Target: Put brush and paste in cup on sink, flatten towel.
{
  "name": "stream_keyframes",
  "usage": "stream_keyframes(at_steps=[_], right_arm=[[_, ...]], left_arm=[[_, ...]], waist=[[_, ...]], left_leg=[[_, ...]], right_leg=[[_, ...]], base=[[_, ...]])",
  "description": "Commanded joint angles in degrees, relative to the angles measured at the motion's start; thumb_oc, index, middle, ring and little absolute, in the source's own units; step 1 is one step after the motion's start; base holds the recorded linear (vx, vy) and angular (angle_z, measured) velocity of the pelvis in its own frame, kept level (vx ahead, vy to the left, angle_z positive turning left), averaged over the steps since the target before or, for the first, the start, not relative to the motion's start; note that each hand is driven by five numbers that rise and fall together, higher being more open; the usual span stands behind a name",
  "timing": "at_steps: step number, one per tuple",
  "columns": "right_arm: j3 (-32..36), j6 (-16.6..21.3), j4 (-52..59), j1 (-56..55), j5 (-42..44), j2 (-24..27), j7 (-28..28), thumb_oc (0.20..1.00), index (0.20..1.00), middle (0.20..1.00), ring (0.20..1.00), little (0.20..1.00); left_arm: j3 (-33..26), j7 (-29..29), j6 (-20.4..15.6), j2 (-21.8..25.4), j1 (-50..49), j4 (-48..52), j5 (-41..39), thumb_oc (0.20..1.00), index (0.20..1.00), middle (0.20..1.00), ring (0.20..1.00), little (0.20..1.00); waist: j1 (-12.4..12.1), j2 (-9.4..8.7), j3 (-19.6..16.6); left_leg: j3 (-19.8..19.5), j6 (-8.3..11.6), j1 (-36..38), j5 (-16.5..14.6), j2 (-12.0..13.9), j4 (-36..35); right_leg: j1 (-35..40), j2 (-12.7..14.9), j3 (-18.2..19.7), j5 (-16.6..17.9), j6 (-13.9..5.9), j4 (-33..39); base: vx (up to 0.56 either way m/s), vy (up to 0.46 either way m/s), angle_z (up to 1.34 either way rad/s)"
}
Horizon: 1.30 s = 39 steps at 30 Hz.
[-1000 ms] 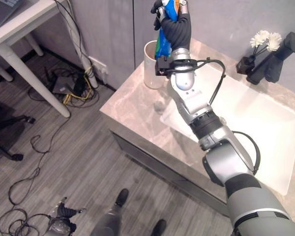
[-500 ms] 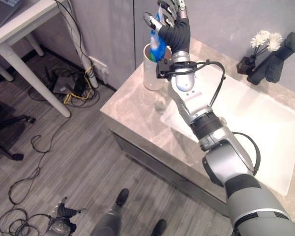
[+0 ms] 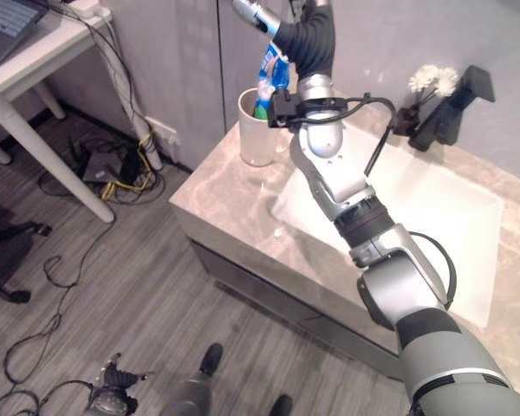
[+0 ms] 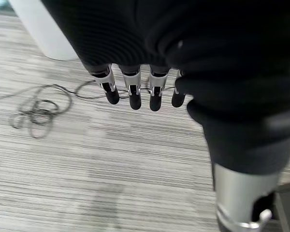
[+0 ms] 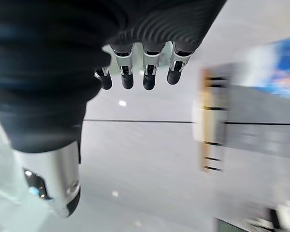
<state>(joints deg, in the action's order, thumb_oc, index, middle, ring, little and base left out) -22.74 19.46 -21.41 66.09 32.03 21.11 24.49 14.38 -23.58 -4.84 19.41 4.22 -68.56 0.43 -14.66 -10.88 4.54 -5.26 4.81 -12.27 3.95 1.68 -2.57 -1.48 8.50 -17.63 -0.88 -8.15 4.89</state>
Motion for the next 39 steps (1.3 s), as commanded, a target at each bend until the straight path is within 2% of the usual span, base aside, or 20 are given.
stream_keyframes(at_steps=[1, 5, 9, 10, 12, 13, 15, 16, 17, 19, 22, 23, 24, 28, 31, 32, 35, 36, 37, 39], right_arm=[[4.0, 3.1, 5.7, -3.8, -4.7, 2.4, 2.0, 1.000, 1.000, 1.000, 1.000, 1.000], [6.3, 2.7, 9.8, -6.5, -7.5, 4.6, 2.9, 1.000, 1.000, 1.000, 1.000, 1.000], [11.7, 0.3, 16.0, -11.9, -19.1, 15.3, 6.0, 1.000, 1.000, 1.000, 1.000, 1.000], [11.8, 0.2, 16.1, -12.0, -19.1, 15.4, 6.0, 1.000, 1.000, 1.000, 1.000, 1.000], [16.9, 1.1, 18.6, -16.9, -20.5, 17.7, 7.7, 1.000, 1.000, 1.000, 1.000, 1.000], [17.2, 1.0, 18.9, -17.4, -20.6, 17.7, 7.7, 1.000, 1.000, 1.000, 1.000, 1.000], [28.6, 1.2, 22.1, -29.2, -27.3, 21.9, 12.4, 1.000, 1.000, 1.000, 1.000, 1.000], [28.9, 1.1, 22.4, -29.6, -27.4, 21.9, 12.4, 1.000, 1.000, 1.000, 1.000, 1.000], [37.0, 1.8, 25.1, -36.7, -30.2, 21.0, 15.3, 1.000, 1.000, 1.000, 1.000, 1.000], [46.0, 0.1, 22.5, -46.4, -36.5, 21.9, 20.9, 1.000, 1.000, 1.000, 1.000, 1.000], [54.2, -1.6, 18.4, -57.3, -39.2, 19.3, 24.6, 1.000, 1.000, 1.000, 1.000, 1.000], [55.6, -2.0, 17.5, -60.3, -39.7, 18.0, 24.7, 1.000, 1.000, 1.000, 1.000, 1.000], [58.7, -3.1, 14.0, -66.9, -40.1, 13.2, 26.9, 1.000, 1.000, 1.000, 1.000, 1.000], [56.9, -1.7, -3.3, -72.0, -32.4, 7.2, 27.2, 1.000, 1.000, 1.000, 1.000, 1.000], [53.0, -1.0, -13.3, -72.3, -27.5, 6.6, 24.0, 1.000, 1.000, 1.000, 1.000, 1.000], [48.4, -1.5, -23.9, -71.8, -21.9, 5.7, 19.3, 1.000, 1.000, 1.000, 1.000, 1.000], [44.9, -3.7, -28.5, -72.1, -23.4, 5.6, 17.1, 1.000, 1.000, 1.000, 1.000, 1.000], [40.3, -5.1, -30.2, -71.0, -24.9, 4.5, 14.4, 1.000, 1.000, 1.000, 1.000, 1.000], [37.7, -5.9, -31.2, -70.3, -25.5, 3.6, 13.0, 1.000, 1.000, 1.000, 1.000, 1.000], [32.7, -7.2, -33.4, -69.0, -26.7, 1.9, 9.7, 1.000, 1.000, 1.000, 1.000, 1.000]], left_arm=[[1.6, 0.5, -0.3, 0.3, 0.9, -3.9, 1.0, 1.000, 1.000, 1.000, 1.000, 1.000], [1.3, 1.0, -0.6, -0.8, 0.4, -3.4, 0.7, 1.000, 1.000, 1.000, 1.000, 1.000], [1.4, 2.6, -2.4, -1.9, -0.1, 0.6, 1.1, 1.000, 1.000, 1.000, 1.000, 1.000], [1.5, 2.6, -2.4, -1.9, -0.1, 0.7, 1.1, 1.000, 1.000, 1.000, 1.000, 1.000], [2.4, 3.3, -3.4, -2.2, -0.2, 3.4, 1.7, 1.000, 1.000, 1.000, 1.000, 1.000], [2.6, 3.4, -3.3, -2.1, -0.3, 3.5, 1.7, 1.000, 1.000, 1.000, 1.000, 1.000], [1.8, 4.6, -4.9, -1.5, -1.0, 9.1, 1.6, 1.000, 1.000, 1.000, 1.000, 1.000], [2.0, 4.6, -4.8, -1.3, -1.1, 9.1, 1.6, 1.000, 1.000, 1.000, 1.000, 1.000], [1.1, 5.4, -5.5, -0.7, -2.0, 12.6, 1.5, 1.000, 1.000, 1.000, 1.000, 1.000], [0.6, 6.2, -6.5, 0.7, -3.3, 16.5, 1.6, 1.000, 1.000, 1.000, 1.000, 1.000], [-0.6, 6.7, -7.2, 1.9, -4.9, 21.1, 1.7, 1.000, 1.000, 1.000, 1.000, 1.000], [-1.5, 6.8, -7.3, 2.1, -5.3, 21.7, 2.0, 1.000, 1.000, 1.000, 1.000, 1.000], [-2.7, 6.6, -7.4, 2.1, -6.4, 22.7, 2.3, 1.000, 1.000, 1.000, 1.000, 1.000], [-2.9, 6.8, -7.5, 2.9, -7.4, 24.3, 3.0, 1.000, 1.000, 1.000, 1.000, 1.000], [-2.3, 7.3, -7.6, 3.4, -7.8, 25.4, 3.4, 1.000, 1.000, 1.000, 1.000, 1.000], [-1.1, 8.1, -7.7, 3.9, -7.9, 26.7, 3.3, 1.000, 1.000, 1.000, 1.000, 1.000], [-0.7, 8.7, -7.8, 3.8, -8.3, 27.4, 3.4, 1.000, 1.000, 1.000, 1.000, 1.000], [-0.1, 8.7, -8.1, 3.5, -8.8, 29.0, 3.5, 1.000, 1.000, 1.000, 1.000, 1.000], [-0.2, 8.5, -8.2, 3.3, -9.2, 30.2, 3.2, 1.000, 1.000, 1.000, 1.000, 1.000], [-0.8, 8.4, -8.6, 3.2, -10.8, 32.1, 2.7, 1.000, 1.000, 1.000, 1.000, 1.000]], waist=[[2.0, 0.09, -3.5], [3.7, 1.40, -4.8], [7.6, 3.59, -6.8], [7.5, 3.58, -6.9], [9.5, 4.67, -7.5], [9.4, 4.57, -7.5], [11.9, 6.01, -7.6], [11.8, 5.86, -7.8], [13.2, 6.89, -8.0], [14.0, 7.13, -8.2], [15.4, 7.60, -8.1], [16.0, 7.78, -8.1], [17.3, 8.18, -7.6], [18.5, 8.22, -7.3], [18.7, 8.08, -7.1], [18.6, 8.06, -6.5], [18.8, 8.30, -6.0], [19.2, 8.51, -4.6], [18.9, 8.83, -3.7], [17.7, 8.96, -1.9]], left_leg=[[2.5, -0.46, 1.4, 0.9, 0.7, -2.4], [4.9, -0.71, 4.4, 0.0, 1.4, -2.4], [7.9, -0.80, 7.7, -1.1, 2.3, -2.4], [7.9, -0.83, 7.6, -1.0, 2.3, -2.4], [8.7, -0.99, 8.5, -1.4, 2.5, -2.4], [8.7, -0.97, 8.7, -1.4, 2.5, -2.4], [9.4, -1.41, 9.7, -1.7, 2.4, -2.4], [9.4, -1.33, 9.8, -2.1, 2.4, -2.4], [9.6, -1.70, 9.7, -1.8, 2.4, -2.4], [9.4, -1.92, 9.7, -2.0, 2.2, -2.4], [9.4, -2.26, 9.6, -2.2, 2.0, -2.4], [9.5, -2.35, 9.6, -2.2, 1.8, -2.4], [9.6, -2.71, 9.8, -2.3, 1.6, -2.4], [9.5, -3.21, 9.8, -2.6, 0.8, -2.4], [10.0, -3.49, 9.9, -2.6, 0.1, -2.4], [10.3, -3.84, 9.8, -2.8, -0.7, -2.4], [10.7, -4.28, 9.8, -3.4, -1.6, -2.4], [11.4, -4.62, 9.5, -3.3, -2.4, -2.4], [12.4, -4.81, 9.3, -3.2, -2.3, -2.4], [15.6, -4.74, 10.0, -3.7, -1.9, -2.4]], right_leg=[[4.6, 6.4, 0.9, 9.3, -3.64, -0.7], [5.7, 6.1, 3.1, 7.9, -3.32, -0.2], [6.4, 6.1, 5.5, 5.8, -3.28, 0.1], [6.2, 6.1, 5.5, 6.0, -3.27, 0.1], [6.4, 6.1, 6.3, 5.3, -3.11, 0.0], [6.5, 6.1, 6.3, 5.3, -3.11, 0.0], [6.7, 6.1, 7.1, 5.4, -3.08, -0.2], [6.8, 6.0, 7.1, 5.1, -3.14, -0.1], [6.3, 6.1, 7.4, 5.5, -3.11, -0.2], [6.2, 6.2, 7.5, 5.4, -3.20, -0.3], [5.9, 6.4, 7.7, 5.4, -3.20, -0.8], [5.8, 6.5, 7.8, 5.5, -3.25, -1.0], [5.4, 6.6, 8.2, 5.7, -3.25, -1.6], [4.9, 7.0, 9.3, 6.8, -3.40, -1.9], [4.7, 7.6, 10.0, 8.4, -3.74, -1.2], [4.2, 8.3, 10.5, 9.6, -4.10, -1.0], [3.4, 9.2, 11.4, 10.6, -4.55, -1.2], [1.6, 9.9, 12.5, 13.1, -4.88, -2.2], [0.5, 9.9, 12.3, 13.0, -4.93, -2.6], [-1.0, 9.4, 9.0, 11.9, -4.75, -3.7]], base=[[0.04, 0.023, -0.21], [0.01, 0.020, -0.37], [0.00, 0.021, -0.32], [0.00, 0.014, -0.46], [0.01, 0.024, -0.34], [0.02, 0.032, -0.20], [-0.01, 0.033, -0.12], [-0.03, 0.038, -0.03], [0.00, 0.024, -0.05], [-0.03, 0.031, -0.15], [-0.01, 0.023, -0.10], [-0.03, 0.042, -0.14], [-0.01, 0.043, -0.11], [-0.02, 0.055, -0.05], [-0.05, 0.081, -0.05], [-0.04, 0.075, -0.12], [-0.06, 0.132, -0.09], [-0.19, 0.187, -0.04], [-0.23, 0.194, -0.15], [-0.17, 0.138, -0.37]])
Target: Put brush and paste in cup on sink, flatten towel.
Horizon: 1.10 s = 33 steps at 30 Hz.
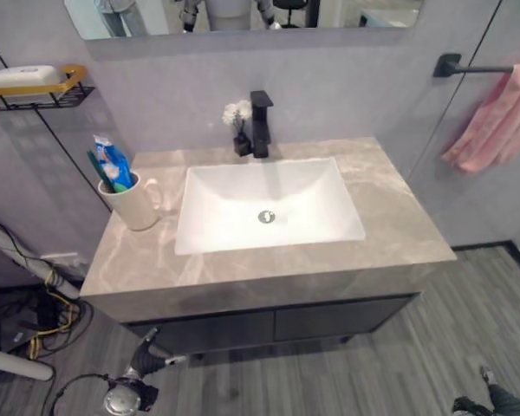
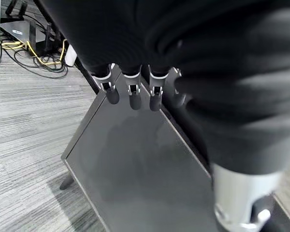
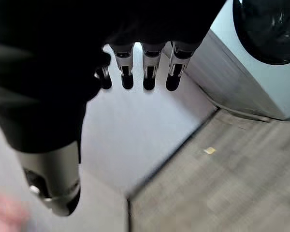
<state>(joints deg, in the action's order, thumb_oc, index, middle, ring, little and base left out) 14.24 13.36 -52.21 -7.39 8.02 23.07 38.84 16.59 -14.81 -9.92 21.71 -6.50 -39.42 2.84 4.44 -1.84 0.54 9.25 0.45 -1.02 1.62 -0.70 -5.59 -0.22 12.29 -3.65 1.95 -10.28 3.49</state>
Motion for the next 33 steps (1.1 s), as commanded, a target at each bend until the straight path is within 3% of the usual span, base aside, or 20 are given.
stream_keyframes(at_steps=[1, 3, 5, 6, 7, 8, 12, 13, 15, 17, 19, 21, 22, 24, 25, 26, 27, 31, 32, 33], right_arm=[[-5.7, -1.5, -3.7, 4.7, -3.1, -0.5, -5.4, 1.000, 1.000, 1.000, 1.000, 1.000], [-7.4, -1.5, -5.8, 4.7, -2.8, -1.8, -6.9, 1.000, 1.000, 1.000, 1.000, 1.000], [-11.6, -2.1, -10.7, 5.2, -1.9, -3.6, -11.8, 1.000, 1.000, 1.000, 1.000, 1.000], [-11.7, -2.0, -10.8, 5.3, -1.8, -3.6, -11.9, 1.000, 1.000, 1.000, 1.000, 1.000], [-12.4, -2.0, -13.2, 5.7, 2.5, -4.9, -15.8, 1.000, 1.000, 1.000, 1.000, 1.000], [-13.3, -2.1, -14.1, 6.1, 3.3, -5.4, -17.3, 1.000, 1.000, 1.000, 1.000, 1.000], [-23.4, -4.4, -14.4, 6.9, -7.4, -3.8, -24.4, 1.000, 1.000, 1.000, 1.000, 1.000], [-26.8, -4.3, -13.3, 7.2, -11.5, -2.5, -26.7, 1.000, 1.000, 1.000, 1.000, 1.000], [-27.8, -4.6, -13.1, 7.2, -12.3, -2.2, -28.0, 1.000, 1.000, 1.000, 1.000, 1.000], [-28.8, -4.0, -11.9, 6.9, -12.6, -1.2, -30.9, 1.000, 1.000, 1.000, 1.000, 1.000], [-29.2, -3.9, -12.2, 6.7, -12.4, -1.4, -31.6, 1.000, 1.000, 1.000, 1.000, 1.000], [-30.1, -3.6, -12.6, 6.6, -12.3, -1.2, -32.9, 1.000, 1.000, 1.000, 1.000, 1.000], [-30.7, -3.6, -13.1, 6.6, -12.4, -1.0, -33.7, 1.000, 1.000, 1.000, 1.000, 1.000], [-30.9, -3.5, -13.5, 6.5, -12.2, -1.0, -33.9, 1.000, 1.000, 1.000, 1.000, 1.000], [-31.7, -3.5, -13.9, 6.6, -12.6, 0.1, -34.6, 1.000, 1.000, 1.000, 1.000, 1.000], [-31.6, -3.5, -14.0, 6.6, -12.5, 0.1, -34.6, 1.000, 1.000, 1.000, 1.000, 1.000], [-31.9, -2.8, -12.6, 6.4, -12.6, 2.4, -34.7, 1.000, 1.000, 1.000, 1.000, 1.000], [-26.3, -3.1, -13.8, 4.2, -10.3, 2.6, -31.6, 1.000, 1.000, 1.000, 1.000, 1.000], [-26.3, -3.1, -13.8, 4.1, -10.3, 2.6, -31.6, 1.000, 1.000, 1.000, 1.000, 1.000], [-24.1, -3.3, -15.0, 3.5, -8.3, 1.8, -30.5, 1.000, 1.000, 1.000, 1.000, 1.000]], left_arm=[[-3.2, -0.1, -3.6, 1.2, -0.6, 3.7, 0.5, 1.000, 1.000, 1.000, 1.000, 1.000], [-3.4, 0.1, -3.7, 1.5, -1.3, 4.3, 0.5, 1.000, 1.000, 1.000, 1.000, 1.000], [-4.6, 1.8, -3.9, 3.0, -3.1, 8.1, -0.8, 1.000, 1.000, 1.000, 1.000, 1.000], [-4.7, 1.9, -3.8, 3.1, -3.3, 8.3, -0.8, 1.000, 1.000, 1.000, 1.000, 1.000], [-5.6, 3.9, -3.4, 3.9, -5.0, 11.0, -1.8, 1.000, 1.000, 1.000, 1.000, 1.000], [-6.1, 4.8, -3.2, 4.4, -5.9, 12.1, -2.4, 1.000, 1.000, 1.000, 1.000, 1.000], [-7.8, 14.2, -2.4, 8.7, -10.8, 20.0, -8.3, 1.000, 1.000, 1.000, 1.000, 1.000], [-7.6, 18.9, -3.0, 13.3, -13.4, 25.9, -10.7, 1.000, 1.000, 1.000, 1.000, 1.000], [-8.3, 21.0, -2.4, 16.1, -14.6, 29.1, -12.8, 1.000, 1.000, 1.000, 1.000, 1.000], [-9.9, 28.9, -1.6, 25.5, -17.4, 40.9, -22.9, 1.000, 1.000, 1.000, 1.000, 1.000], [-11.0, 30.6, -0.8, 27.9, -18.6, 44.2, -26.2, 1.000, 1.000, 1.000, 1.000, 1.000], [-12.5, 34.4, 0.1, 34.8, -19.4, 52.1, -32.1, 1.000, 1.000, 1.000, 1.000, 1.000], [-13.8, 35.8, 0.3, 38.2, -19.9, 55.4, -35.5, 1.000, 1.000, 1.000, 1.000, 1.000], [-13.9, 36.4, 0.2, 39.4, -19.7, 56.4, -38.0, 1.000, 1.000, 1.000, 1.000, 1.000], [-14.4, 38.0, -0.1, 42.5, -17.7, 60.7, -44.0, 1.000, 1.000, 1.000, 1.000, 1.000], [-14.3, 38.0, -0.2, 42.5, -17.5, 60.7, -44.0, 1.000, 1.000, 1.000, 1.000, 1.000], [-15.6, 37.8, -2.3, 43.3, -14.8, 64.6, -48.1, 1.000, 1.000, 1.000, 1.000, 1.000], [-19.3, 32.6, -3.8, 39.4, -12.8, 62.4, -48.2, 1.000, 1.000, 1.000, 1.000, 1.000], [-19.2, 32.6, -3.8, 39.4, -12.8, 62.4, -48.2, 1.000, 1.000, 1.000, 1.000, 1.000], [-21.6, 29.7, -4.8, 37.9, -12.9, 61.7, -45.2, 1.000, 1.000, 1.000, 1.000, 1.000]], waist=[[-1.6, -0.20, 2.5], [-1.6, -0.27, 2.7], [-2.0, 0.23, 3.3], [-2.1, 0.18, 3.3], [-2.8, 0.34, 3.4], [-3.2, 0.41, 3.5], [-4.4, 0.57, 3.9], [-4.8, 0.92, 3.7], [-4.7, 0.94, 3.5], [-4.7, 1.56, 3.0], [-4.7, 1.50, 2.8], [-4.9, 1.71, 2.8], [-5.0, 1.76, 2.9], [-5.0, 1.59, 3.0], [-5.5, 1.21, 4.6], [-5.4, 1.26, 4.5], [-6.7, 1.07, 7.0], [-7.2, 1.18, 6.9], [-7.2, 1.16, 6.9], [-7.6, 1.69, 6.7]], left_leg=[[1.7, -0.29, -1.4, -1.1, 0.5, 0.6], [2.1, -0.25, -1.3, -1.0, 0.7, 0.6], [2.2, -0.98, -1.3, -0.2, 0.7, 0.6], [2.3, -0.94, -1.2, -0.2, 0.8, 0.6], [2.3, -1.29, -1.4, 0.2, 0.5, 0.7], [2.5, -1.32, -1.5, 0.3, 0.5, 0.9], [2.4, -0.71, -1.4, 0.8, 0.6, 1.7], [2.2, -0.35, -1.0, 0.7, 1.0, 1.8], [1.8, -0.18, -0.6, 0.7, 1.1, 1.7], [1.3, 0.24, 0.2, 0.7, 1.5, 1.8], [1.0, 0.39, 0.3, 0.8, 1.7, 2.0], [0.3, 0.84, 0.2, 0.9, 2.2, 2.5], [-0.4, 1.13, -0.3, 0.8, 2.5, 3.8], [-0.9, 1.31, -1.1, 0.6, 2.7, 5.2], [-2.0, 2.22, -4.7, -0.4, 2.6, 12.9], [-2.2, 2.25, -5.1, -0.5, 2.6, 13.3], [-5.7, 4.54, -10.1, 1.2, 2.0, 21.2], [-5.9, 5.50, -11.3, 6.0, 7.8, 13.6], [-5.8, 5.54, -11.0, 6.2, 7.8, 13.2], [-8.1, 5.83, -10.0, 8.1, 9.0, 8.5]], right_leg=[[-2.8, 4.9, -5.7, 8.7, -2.41, -2.4], [-2.9, 3.9, -5.6, 7.8, -2.10, -2.8], [-3.4, -1.0, -2.4, 3.4, -0.20, -4.9], [-3.4, -1.0, -2.3, 3.2, -0.15, -5.1], [-3.1, -4.0, -1.7, 0.8, 1.18, -6.5], [-3.0, -4.9, -2.2, 0.1, 1.59, -7.2], [-1.1, -6.4, -2.5, -0.4, 2.58, -5.1], [-0.3, -6.8, -2.5, -0.3, 2.89, -3.6], [0.1, -7.1, -2.3, -0.4, 3.13, -3.2], [0.7, -7.7, -2.8, -0.7, 3.61, -2.9], [0.9, -7.8, -3.1, -0.9, 3.85, -3.1], [1.0, -8.3, -3.6, -1.5, 4.36, -3.5], [1.0, -8.5, -4.0, -1.9, 4.76, -3.9], [1.1, -8.5, -4.4, -2.1, 5.06, -4.1], [1.5, -8.3, -5.0, -2.9, 6.00, -4.6], [1.4, -8.4, -5.2, -2.9, 6.03, -4.6], [1.5, -8.1, -6.1, -3.7, 6.99, -5.5], [2.5, -7.6, -7.6, -3.8, 6.15, -4.5], [2.5, -7.6, -7.6, -3.8, 6.17, -4.5], [2.6, -7.7, -7.3, -4.1, 5.77, -4.6]], base=[[-0.11, 0.082, -0.75], [-0.06, 0.043, -0.74], [-0.06, 0.051, -0.35], [-0.05, 0.030, -0.14], [-0.06, 0.014, -0.05], [-0.08, 0.006, -0.06], [-0.03, -0.064, -0.01], [0.04, -0.087, 0.00], [0.06, -0.092, -0.02], [0.08, -0.116, 0.07], [0.03, -0.075, 0.09], [0.03, -0.143, 0.22], [0.02, -0.153, 0.22], [-0.01, -0.137, 0.26], [-0.03, -0.133, 0.28], [-0.12, -0.260, 0.56], [-0.08, -0.130, 0.55], [0.03, -0.006, 0.40], [0.10, 0.085, 0.15], [0.07, 0.056, 0.06]])
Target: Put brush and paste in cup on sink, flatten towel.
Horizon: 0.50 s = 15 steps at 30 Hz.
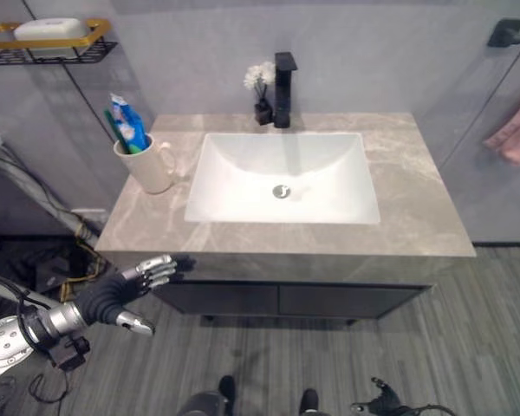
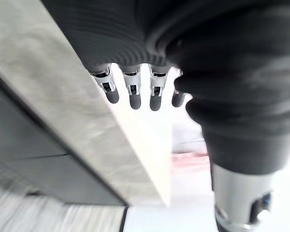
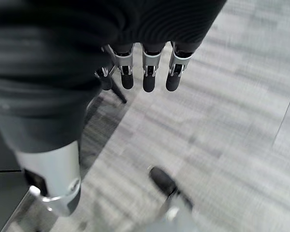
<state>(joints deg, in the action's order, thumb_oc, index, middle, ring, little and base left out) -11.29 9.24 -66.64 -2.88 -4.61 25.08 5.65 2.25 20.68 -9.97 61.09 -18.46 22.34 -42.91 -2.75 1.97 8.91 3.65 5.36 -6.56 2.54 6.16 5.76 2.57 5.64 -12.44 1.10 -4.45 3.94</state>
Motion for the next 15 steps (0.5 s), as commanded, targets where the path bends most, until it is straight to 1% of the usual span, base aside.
stream_keyframes(at_steps=[1, 2, 3, 4, 5, 6, 8, 11, 15], right_arm=[[1.4, 0.9, -0.6, -0.9, 4.3, -0.2, 2.7, 1.000, 1.000, 1.000, 1.000, 1.000], [2.3, 0.7, -1.4, -1.4, 4.9, -1.1, 3.0, 1.000, 1.000, 1.000, 1.000, 1.000], [2.2, 0.7, -1.4, -1.4, 4.9, -1.1, 3.0, 1.000, 1.000, 1.000, 1.000, 1.000], [2.6, 0.5, -1.7, -1.9, 4.4, -1.2, 3.1, 1.000, 1.000, 1.000, 1.000, 1.000], [2.8, 0.2, -1.7, -2.3, 2.6, -1.2, 4.0, 1.000, 1.000, 1.000, 1.000, 1.000], [3.8, -0.1, -1.6, -2.6, 2.6, -1.5, 4.3, 1.000, 1.000, 1.000, 1.000, 1.000], [4.1, -0.3, -0.9, -3.2, 2.9, -2.4, 3.9, 1.000, 1.000, 1.000, 1.000, 1.000], [1.8, -0.4, 0.4, -3.2, 1.0, -3.5, 2.8, 1.000, 1.000, 1.000, 1.000, 1.000], [-0.9, -0.6, 2.9, -3.8, -2.2, -3.9, 1.6, 1.000, 1.000, 1.000, 1.000, 1.000]], left_arm=[[-7.3, -5.8, -4.7, -1.5, -0.9, 0.0, 0.6, 1.000, 1.000, 1.000, 1.000, 1.000], [-9.0, -8.9, -5.1, -5.4, -1.2, -2.2, 2.9, 1.000, 1.000, 1.000, 1.000, 1.000], [-9.0, -8.9, -5.0, -5.5, -1.3, -2.1, 2.9, 1.000, 1.000, 1.000, 1.000, 1.000], [-9.4, -9.2, -5.0, -7.1, -1.6, -3.1, 4.1, 1.000, 1.000, 1.000, 1.000, 1.000], [-9.9, -10.5, -5.0, -8.9, -2.0, -4.2, 5.9, 1.000, 1.000, 1.000, 1.000, 1.000], [-10.6, -10.7, -5.0, -9.5, -2.8, -4.3, 6.3, 1.000, 1.000, 1.000, 1.000, 1.000], [-12.6, -11.0, -5.1, -10.2, -4.6, -4.4, 6.9, 1.000, 1.000, 1.000, 1.000, 1.000], [-13.9, -12.6, -5.3, -13.0, -4.9, -4.8, 6.3, 1.000, 1.000, 1.000, 1.000, 1.000], [-14.7, -13.4, -5.6, -14.9, -5.6, -5.8, 7.1, 1.000, 1.000, 1.000, 1.000, 1.000]], waist=[[-0.3, -2.12, -1.6], [0.0, -1.37, -2.4], [-0.1, -1.33, -2.3], [0.1, -0.96, -3.0], [0.3, -0.69, -3.9], [0.4, -0.55, -4.4], [0.5, -0.69, -4.8], [0.4, -1.08, -5.0], [0.5, -1.39, -5.3]], left_leg=[[-2.6, 0.95, -4.3, 7.3, 2.1, -3.1], [-3.7, 1.01, -1.8, 6.6, 2.4, -7.1], [-3.6, 1.01, -1.5, 6.7, 2.5, -7.4], [-3.0, 1.10, -0.7, 6.7, 2.4, -8.4], [-2.1, 0.90, 0.9, 6.4, 1.4, -9.5], [-1.8, 0.54, 1.6, 5.6, 0.6, -9.6], [-0.1, -0.06, 2.5, 4.5, -0.2, -9.3], [1.5, -1.31, 2.5, 2.5, -1.6, -8.3], [3.0, -2.38, 2.7, 1.1, -2.8, -8.3]], right_leg=[[-0.1, -1.0, 1.5, -3.3, -0.04, -5.1], [0.1, -0.9, 2.2, -3.8, -0.63, -5.1], [0.2, -0.9, 2.3, -3.8, -0.64, -5.1], [0.5, -0.7, 2.4, -3.8, -0.89, -4.8], [1.4, 0.5, 2.8, -3.1, -1.52, -3.6], [1.8, 1.3, 3.3, -2.7, -2.02, -3.1], [2.0, 2.6, 4.6, -2.2, -2.68, -2.6], [1.4, 4.3, 6.2, -1.5, -3.74, -2.6], [0.6, 6.0, 7.1, -0.5, -4.86, -2.5]], base=[[0.16, 0.172, -0.04], [0.09, 0.111, -0.11], [0.15, 0.167, -0.10], [0.17, 0.185, -0.11], [0.23, 0.273, -0.14], [0.22, 0.274, -0.19], [0.12, 0.192, -0.18], [0.07, 0.173, -0.32], [0.06, 0.132, -0.26]])
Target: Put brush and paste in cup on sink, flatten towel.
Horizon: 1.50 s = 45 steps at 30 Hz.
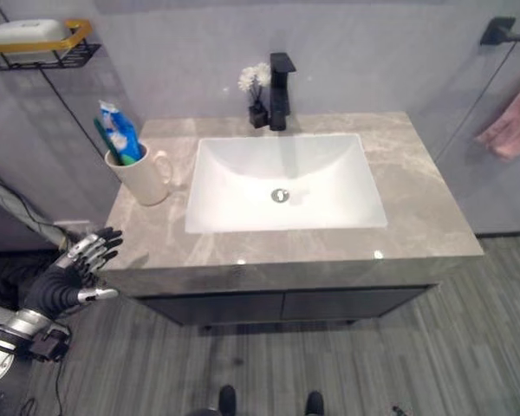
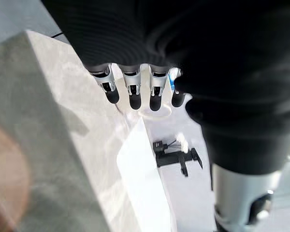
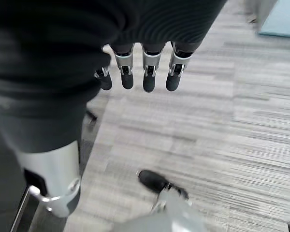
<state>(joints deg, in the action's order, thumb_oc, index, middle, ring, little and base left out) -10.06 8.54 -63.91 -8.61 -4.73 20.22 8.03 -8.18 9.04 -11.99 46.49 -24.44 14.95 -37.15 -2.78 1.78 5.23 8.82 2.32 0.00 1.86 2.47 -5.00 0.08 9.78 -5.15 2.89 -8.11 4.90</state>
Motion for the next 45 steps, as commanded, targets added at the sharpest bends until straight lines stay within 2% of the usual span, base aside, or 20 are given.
stream_keyframes(at_steps=[1, 5, 11, 16, 29, 33, 36, 45], right_arm=[[-2.4, 0.0, 0.4, 1.9, -2.4, 0.8, -0.8, 1.000, 1.000, 1.000, 1.000, 1.000], [-2.2, -0.2, 1.0, 1.6, -2.4, 0.6, -0.9, 1.000, 1.000, 1.000, 1.000, 1.000], [-1.3, -0.9, -1.3, 2.0, -1.8, 0.7, -1.0, 1.000, 1.000, 1.000, 1.000, 1.000], [-0.7, -1.3, -1.7, 2.0, -0.8, 1.0, -1.2, 1.000, 1.000, 1.000, 1.000, 1.000], [-0.6, -1.4, 0.0, 4.6, 3.9, 2.0, -0.2, 1.000, 1.000, 1.000, 1.000, 1.000], [-0.5, -1.3, 0.1, 5.0, 4.9, 2.0, -0.2, 1.000, 1.000, 1.000, 1.000, 1.000], [-1.2, -1.4, 1.2, 5.2, 4.6, 2.4, -0.3, 1.000, 1.000, 1.000, 1.000, 1.000], [-1.8, -1.5, 4.3, 5.6, 5.6, 2.6, -0.1, 1.000, 1.000, 1.000, 1.000, 1.000]], left_arm=[[-4.3, -2.1, -3.7, -0.7, 0.5, 1.1, 1.6, 0.200, 0.200, 0.200, 0.200, 0.200], [-4.2, -3.8, -3.5, -2.7, 1.2, -1.1, 1.4, 0.200, 0.200, 0.200, 0.200, 0.200], [-4.8, -5.1, -2.5, -2.9, 1.4, -3.4, 2.4, 0.200, 0.200, 0.200, 0.200, 0.200], [-6.4, -7.2, -1.5, -2.9, 1.7, -6.9, 5.3, 0.200, 0.200, 0.200, 0.200, 0.200], [-4.1, -9.7, -1.2, -1.6, 8.8, -11.7, 6.6, 0.200, 0.200, 0.200, 0.200, 0.200], [-3.6, -9.9, -1.3, -1.8, 10.3, -12.9, 5.7, 0.200, 0.200, 0.200, 0.200, 0.200], [-2.1, -10.0, -1.2, -2.1, 12.1, -14.6, 1.1, 0.200, 0.200, 0.200, 0.200, 0.200], [-0.7, -11.7, -1.1, -0.6, 15.8, -17.4, 0.1, 0.200, 0.200, 0.200, 0.200, 0.200]], waist=[[0.6, -1.20, -1.8], [1.0, -1.17, -2.3], [1.4, -1.09, -2.1], [1.7, -1.16, -1.4], [2.4, -0.63, 2.5], [2.8, -0.31, 3.0], [3.2, -0.04, 3.5], [4.0, -0.51, 4.9]], left_leg=[[-1.9, 0.48, -3.7, 1.6, 0.5, 2.3], [-0.9, -0.10, -3.0, 1.2, -0.3, 1.0], [-0.5, -0.32, -3.7, 1.0, -0.5, 0.6], [-0.5, -0.07, -5.0, 1.6, -0.2, 0.2], [-1.7, 0.98, -11.0, 4.0, 0.9, 0.0], [-1.7, 1.04, -11.8, 4.0, 0.9, 0.0], [-1.4, 1.01, -12.2, 4.0, 0.8, 0.0], [-0.8, 1.04, -13.4, 4.1, 0.8, 0.0]], right_leg=[[2.8, 2.1, 0.1, -2.1, -1.45, -3.4], [2.2, 3.1, 0.4, -1.1, -2.36, -2.9], [1.0, 3.4, 0.8, -0.3, -2.72, -2.2], [-0.3, 3.2, 0.8, 0.0, -2.52, -1.5], [-6.0, 1.7, 0.7, 0.6, -1.59, -1.9], [-7.1, 1.8, 1.2, 0.8, -1.55, -1.8], [-7.8, 2.0, 1.8, 1.1, -1.61, -1.7], [-9.3, 2.2, 2.5, 2.0, -1.90, -1.5]], base=[[0.08, 0.118, -0.14], [0.06, 0.080, -0.04], [0.05, 0.030, -0.13], [0.01, -0.009, -0.03], [-0.01, -0.020, -0.03], [0.00, 0.000, 0.00], [0.00, 0.011, -0.01], [0.00, 0.010, -0.02]])
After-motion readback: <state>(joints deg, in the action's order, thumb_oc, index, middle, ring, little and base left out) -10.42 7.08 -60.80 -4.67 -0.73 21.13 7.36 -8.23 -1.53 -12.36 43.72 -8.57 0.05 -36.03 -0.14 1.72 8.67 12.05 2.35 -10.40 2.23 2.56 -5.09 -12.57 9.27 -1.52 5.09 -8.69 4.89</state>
